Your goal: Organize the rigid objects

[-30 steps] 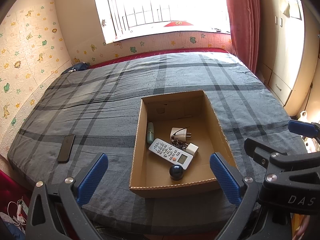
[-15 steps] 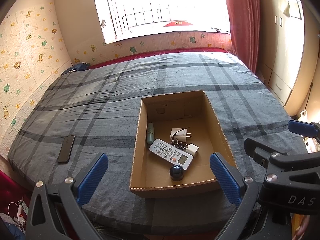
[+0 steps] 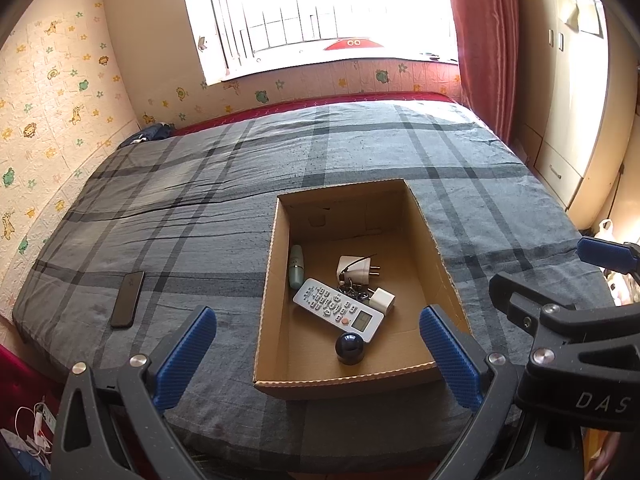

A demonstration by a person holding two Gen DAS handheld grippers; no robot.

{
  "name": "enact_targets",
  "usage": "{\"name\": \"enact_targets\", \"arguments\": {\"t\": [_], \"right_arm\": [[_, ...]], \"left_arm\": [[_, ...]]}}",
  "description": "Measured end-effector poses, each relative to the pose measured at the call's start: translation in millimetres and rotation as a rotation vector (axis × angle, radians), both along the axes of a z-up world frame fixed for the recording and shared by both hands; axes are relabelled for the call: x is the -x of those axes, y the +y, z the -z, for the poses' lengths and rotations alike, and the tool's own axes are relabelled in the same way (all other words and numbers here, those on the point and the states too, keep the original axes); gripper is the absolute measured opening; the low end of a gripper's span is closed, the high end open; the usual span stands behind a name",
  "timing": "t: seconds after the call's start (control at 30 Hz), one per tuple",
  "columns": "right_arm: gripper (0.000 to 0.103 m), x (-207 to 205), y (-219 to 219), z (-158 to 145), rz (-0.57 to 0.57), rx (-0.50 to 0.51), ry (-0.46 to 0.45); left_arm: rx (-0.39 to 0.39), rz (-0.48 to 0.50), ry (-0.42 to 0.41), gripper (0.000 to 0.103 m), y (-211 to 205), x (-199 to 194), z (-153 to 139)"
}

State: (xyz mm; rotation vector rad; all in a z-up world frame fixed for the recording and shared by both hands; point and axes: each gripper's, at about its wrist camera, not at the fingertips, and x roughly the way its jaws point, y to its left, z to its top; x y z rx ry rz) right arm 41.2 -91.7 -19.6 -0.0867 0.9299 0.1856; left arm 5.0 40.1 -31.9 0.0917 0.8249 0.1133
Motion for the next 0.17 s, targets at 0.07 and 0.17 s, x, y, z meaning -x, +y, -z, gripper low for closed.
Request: {"name": "enact_targets", "arguments": {"t": [0.07,0.17], "right_arm": [[0.103,-1.1,0.1,1.6,0.001,-0.002,0.004],[0.103,-5.1,0.1,5.1,0.002,-0.008,0.013]], "left_arm": [[-0.007,0.001,-0.001,0.103,-0.6,-1.3,1.3],[-0.006,-0.001,0.005,0.103,-0.8,-5.0,3.9]]}}
